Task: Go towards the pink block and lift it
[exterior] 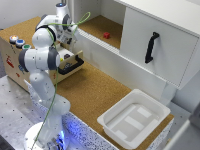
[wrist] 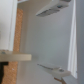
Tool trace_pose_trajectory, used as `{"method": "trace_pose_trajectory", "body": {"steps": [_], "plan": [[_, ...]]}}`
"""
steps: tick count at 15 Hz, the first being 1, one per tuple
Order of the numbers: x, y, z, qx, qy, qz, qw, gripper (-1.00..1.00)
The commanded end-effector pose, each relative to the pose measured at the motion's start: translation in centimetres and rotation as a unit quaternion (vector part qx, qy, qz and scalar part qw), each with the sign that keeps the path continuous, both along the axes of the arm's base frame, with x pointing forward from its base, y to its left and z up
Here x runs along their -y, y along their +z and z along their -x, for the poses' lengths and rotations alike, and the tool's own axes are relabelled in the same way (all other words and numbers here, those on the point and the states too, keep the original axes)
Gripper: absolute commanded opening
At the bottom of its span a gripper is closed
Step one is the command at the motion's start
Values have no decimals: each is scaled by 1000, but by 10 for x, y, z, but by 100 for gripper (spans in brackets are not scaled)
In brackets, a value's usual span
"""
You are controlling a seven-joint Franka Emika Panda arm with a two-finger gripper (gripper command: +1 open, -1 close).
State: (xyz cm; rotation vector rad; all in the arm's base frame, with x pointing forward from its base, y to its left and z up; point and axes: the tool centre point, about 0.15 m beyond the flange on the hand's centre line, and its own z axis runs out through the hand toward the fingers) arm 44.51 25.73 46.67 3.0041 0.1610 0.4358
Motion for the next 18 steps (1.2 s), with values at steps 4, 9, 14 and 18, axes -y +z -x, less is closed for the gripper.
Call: {"method": "trace_pose_trajectory", "body": {"steps": [4,9,14,18], "plan": [[39,38,-79,7,-16,54,998,100],[61,35,-134,57,27,11,998,100],[85,34,-161,85,47,14,995,100],[105,23,-184,81,45,10,996,100]]}}
